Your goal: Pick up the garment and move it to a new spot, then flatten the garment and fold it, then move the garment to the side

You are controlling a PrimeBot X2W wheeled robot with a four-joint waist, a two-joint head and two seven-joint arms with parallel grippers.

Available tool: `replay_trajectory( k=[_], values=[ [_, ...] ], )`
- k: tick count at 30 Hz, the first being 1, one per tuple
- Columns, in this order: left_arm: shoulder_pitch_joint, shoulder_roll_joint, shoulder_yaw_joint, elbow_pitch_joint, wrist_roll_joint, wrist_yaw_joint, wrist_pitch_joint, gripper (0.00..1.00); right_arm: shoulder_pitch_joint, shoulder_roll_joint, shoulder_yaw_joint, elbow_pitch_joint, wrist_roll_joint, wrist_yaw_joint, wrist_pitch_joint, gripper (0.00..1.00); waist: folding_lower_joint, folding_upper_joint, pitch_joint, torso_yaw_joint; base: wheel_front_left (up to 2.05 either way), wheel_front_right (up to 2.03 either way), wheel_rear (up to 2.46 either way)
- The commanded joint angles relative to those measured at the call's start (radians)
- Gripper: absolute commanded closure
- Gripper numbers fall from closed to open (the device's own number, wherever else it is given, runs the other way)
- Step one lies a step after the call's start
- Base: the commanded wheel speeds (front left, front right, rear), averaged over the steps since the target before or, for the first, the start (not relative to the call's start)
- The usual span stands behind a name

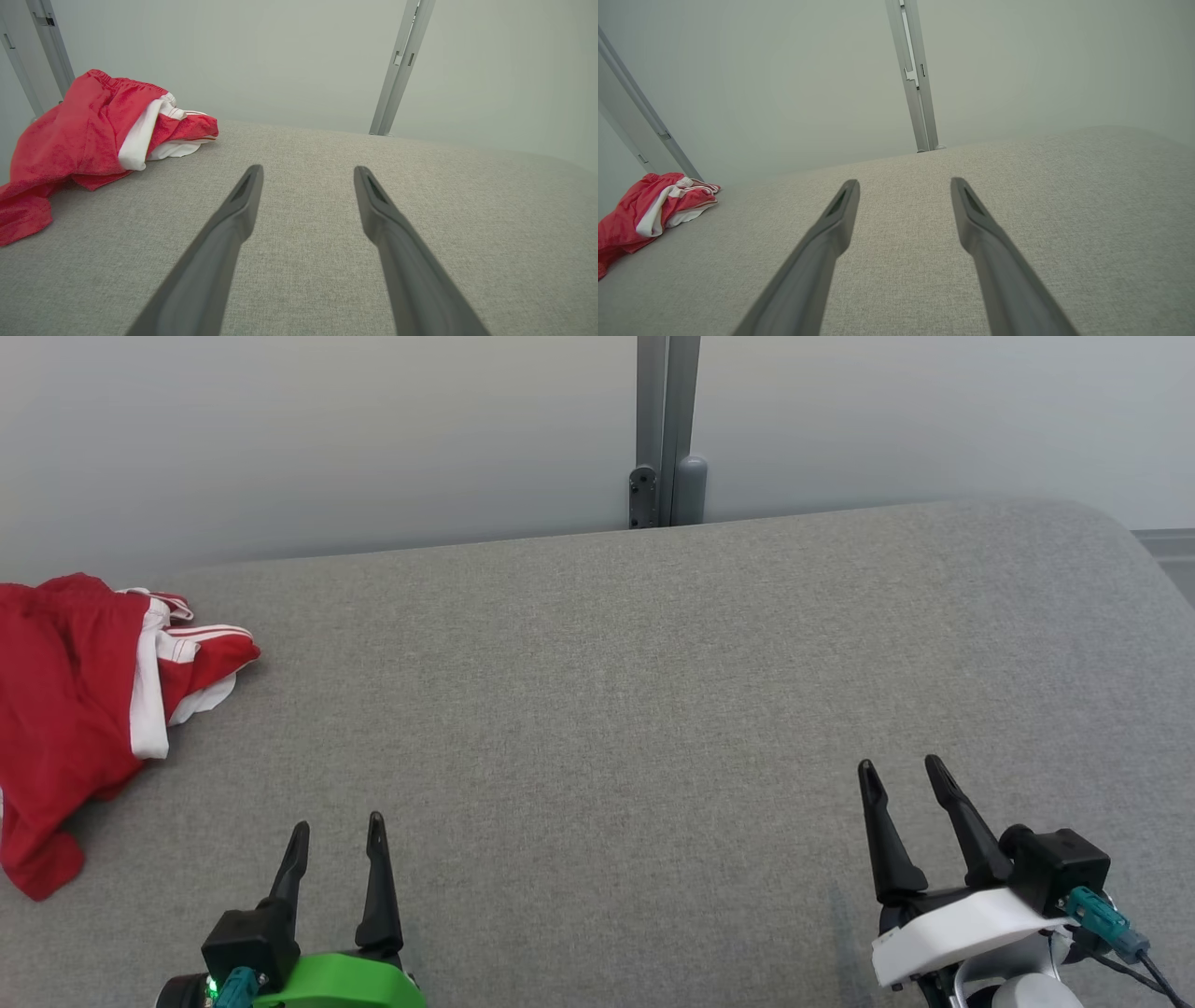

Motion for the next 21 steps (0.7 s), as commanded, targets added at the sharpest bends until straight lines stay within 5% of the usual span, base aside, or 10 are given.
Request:
replay_trajectory(
  k=[1, 21],
  values=[
    [0.013, 0.008, -0.002, -0.002, 0.022, 0.006, -0.010, 0.00, 0.011, -0.006, 0.004, -0.008, -0.028, 0.000, -0.011, 0.00, 0.0000, 0.0000, -0.001, 0.000, 0.00, 0.00, 0.00],
    [0.033, 0.008, -0.024, 0.018, 0.159, 0.029, -0.046, 0.00, 0.025, -0.007, 0.017, 0.000, -0.169, 0.000, -0.047, 0.00, 0.0000, 0.0000, -0.005, 0.001, 0.00, 0.00, 0.00]
  ],
)
